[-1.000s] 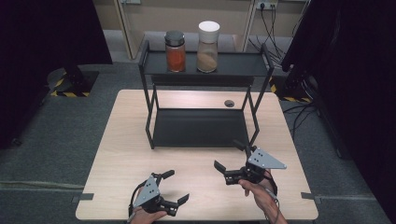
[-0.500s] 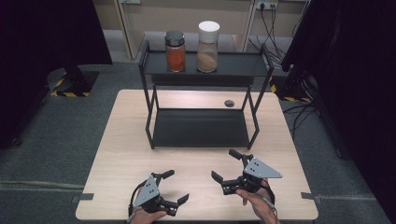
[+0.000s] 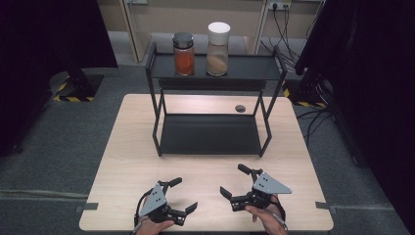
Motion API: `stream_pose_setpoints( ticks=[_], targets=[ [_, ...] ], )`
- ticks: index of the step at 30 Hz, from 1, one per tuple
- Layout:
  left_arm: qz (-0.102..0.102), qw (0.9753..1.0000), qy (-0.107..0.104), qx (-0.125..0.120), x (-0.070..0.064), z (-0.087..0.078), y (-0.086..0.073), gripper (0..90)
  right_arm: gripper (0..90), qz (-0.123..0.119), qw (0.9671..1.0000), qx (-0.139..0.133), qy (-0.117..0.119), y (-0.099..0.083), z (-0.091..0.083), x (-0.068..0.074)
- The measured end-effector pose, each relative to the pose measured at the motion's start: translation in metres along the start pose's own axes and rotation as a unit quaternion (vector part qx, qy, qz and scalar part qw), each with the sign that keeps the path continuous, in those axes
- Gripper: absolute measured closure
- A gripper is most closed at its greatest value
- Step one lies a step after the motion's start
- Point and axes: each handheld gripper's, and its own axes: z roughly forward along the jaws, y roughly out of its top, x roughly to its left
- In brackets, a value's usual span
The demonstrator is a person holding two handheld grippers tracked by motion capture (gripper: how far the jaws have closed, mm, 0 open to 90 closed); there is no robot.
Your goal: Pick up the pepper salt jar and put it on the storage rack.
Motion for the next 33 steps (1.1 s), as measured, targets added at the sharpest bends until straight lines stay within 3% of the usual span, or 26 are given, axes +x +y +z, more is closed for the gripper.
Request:
stream_pose_setpoints(
  ticks=[15,33],
  targets=[
    [0.001,1.0000,0.007,-0.001,0.001,0.000,0.000,2.4,0.4,0.011,0.9998,0.012,0.006,-0.016,0.000,0.000],
    [0.002,1.0000,0.007,-0.003,0.000,-0.001,0.000,2.4,0.4,0.017,0.9998,0.012,0.003,-0.019,-0.002,-0.002]
  ],
)
